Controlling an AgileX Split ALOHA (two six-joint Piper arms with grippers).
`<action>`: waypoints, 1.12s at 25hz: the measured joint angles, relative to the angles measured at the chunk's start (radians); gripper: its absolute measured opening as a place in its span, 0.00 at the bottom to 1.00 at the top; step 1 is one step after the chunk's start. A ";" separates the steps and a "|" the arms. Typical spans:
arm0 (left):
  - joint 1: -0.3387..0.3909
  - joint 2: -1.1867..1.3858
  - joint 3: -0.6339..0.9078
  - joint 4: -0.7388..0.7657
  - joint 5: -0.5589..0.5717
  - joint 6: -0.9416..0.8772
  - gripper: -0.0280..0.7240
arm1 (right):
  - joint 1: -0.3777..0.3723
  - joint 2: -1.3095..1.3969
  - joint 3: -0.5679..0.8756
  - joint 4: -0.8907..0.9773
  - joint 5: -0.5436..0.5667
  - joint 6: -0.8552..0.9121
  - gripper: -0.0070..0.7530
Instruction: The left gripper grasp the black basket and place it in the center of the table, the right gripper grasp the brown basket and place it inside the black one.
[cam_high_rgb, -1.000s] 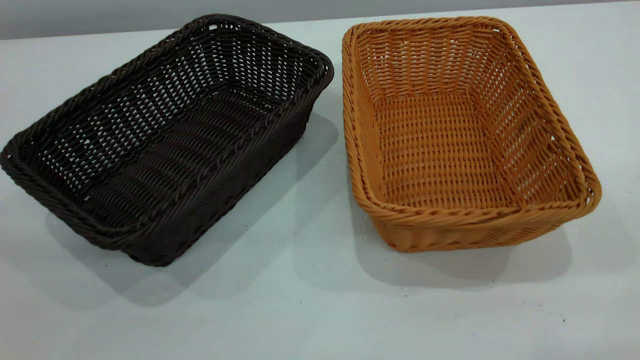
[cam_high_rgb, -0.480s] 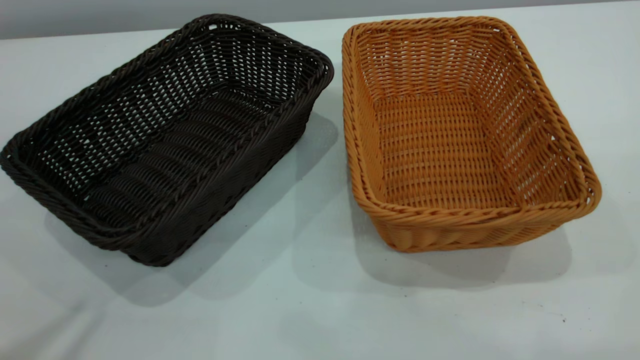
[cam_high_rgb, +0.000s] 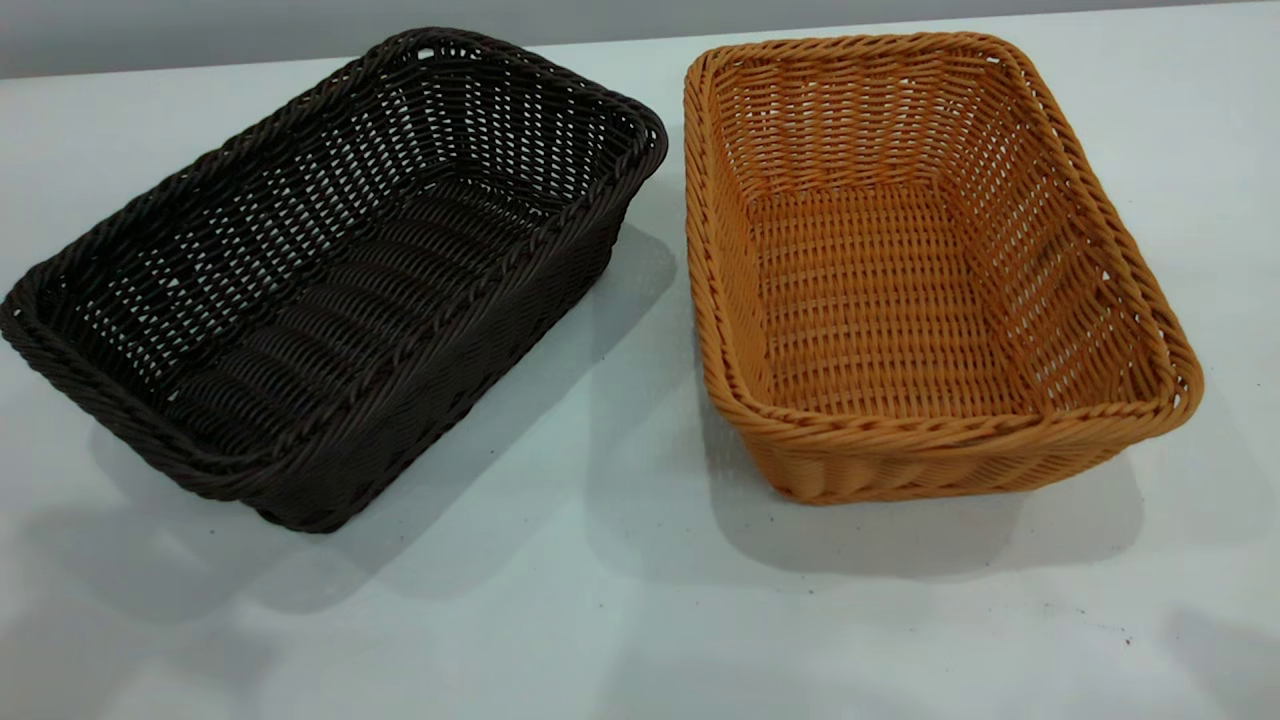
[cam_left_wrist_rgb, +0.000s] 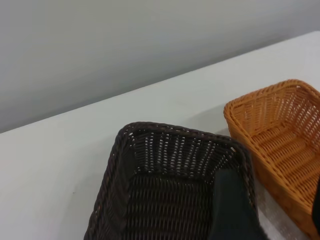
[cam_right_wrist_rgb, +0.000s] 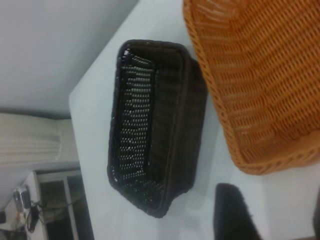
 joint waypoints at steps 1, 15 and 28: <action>0.000 0.011 0.000 -0.022 0.000 0.029 0.49 | 0.000 0.028 0.000 0.000 -0.003 0.005 0.52; 0.000 0.059 0.001 -0.202 -0.014 0.211 0.50 | 0.104 0.462 0.000 0.290 -0.093 0.068 0.68; 0.000 0.074 0.002 -0.199 -0.014 0.210 0.50 | 0.554 0.800 0.000 0.727 -0.290 0.110 0.68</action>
